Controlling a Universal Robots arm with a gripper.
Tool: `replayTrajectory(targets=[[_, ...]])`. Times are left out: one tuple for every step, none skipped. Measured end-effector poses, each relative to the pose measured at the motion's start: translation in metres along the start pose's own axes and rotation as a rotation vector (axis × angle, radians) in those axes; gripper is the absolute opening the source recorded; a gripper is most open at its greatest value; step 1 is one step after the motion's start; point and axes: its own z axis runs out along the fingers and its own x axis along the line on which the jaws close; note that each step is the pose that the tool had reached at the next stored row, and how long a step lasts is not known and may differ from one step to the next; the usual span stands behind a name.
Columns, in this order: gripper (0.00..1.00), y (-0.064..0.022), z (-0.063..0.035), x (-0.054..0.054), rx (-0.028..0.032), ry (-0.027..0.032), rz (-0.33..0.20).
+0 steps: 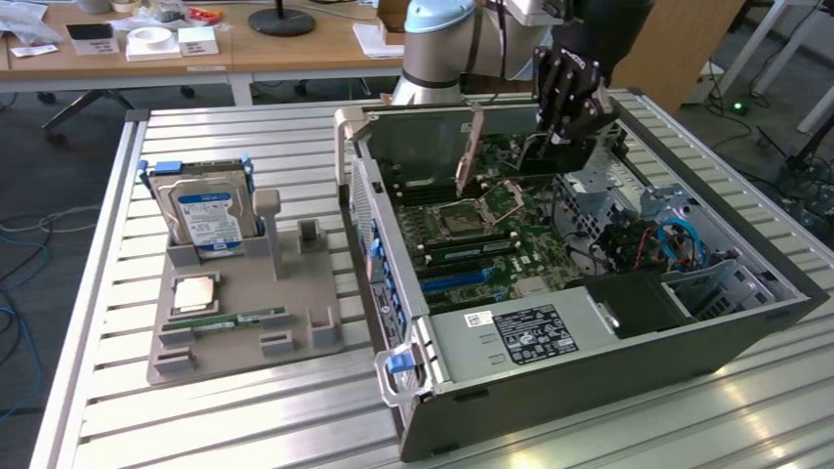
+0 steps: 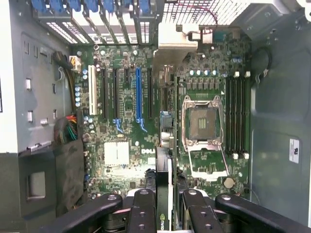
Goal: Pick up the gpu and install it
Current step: 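Insert the gpu into the slot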
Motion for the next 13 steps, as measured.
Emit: replayTrajectory(targets=[[0.26, 0.0016, 0.0000, 0.000, 0.0002, 0.0000, 0.000], [0.26, 0.0030, 0.0000, 0.000, 0.0004, 0.0002, 0.000], [0.26, 0.0045, 0.0000, 0.000, 0.0005, 0.0001, 0.000], [0.26, 0.0059, 0.0001, 0.000, 0.0006, 0.0001, 0.000], [0.26, 0.0072, 0.0002, 0.000, 0.0007, 0.0002, 0.000], [0.26, 0.0085, 0.0006, 0.000, 0.0007, 0.0001, 0.000], [0.26, 0.0095, 0.0013, 0.000, 0.0008, 0.0001, 0.000], [0.26, 0.0102, 0.0023, 0.001, 0.0009, 0.0000, 0.000], [0.26, 0.0106, 0.0033, 0.001, 0.0009, 0.0001, 0.000], [0.26, 0.0110, 0.0043, 0.001, 0.0009, 0.0001, 0.000], [0.26, 0.0113, 0.0053, 0.001, 0.0009, 0.0002, 0.000], [0.26, 0.0116, 0.0063, 0.001, 0.0009, 0.0001, 0.000], [0.26, 0.0119, 0.0071, 0.001, 0.0009, 0.0000, 0.000]])
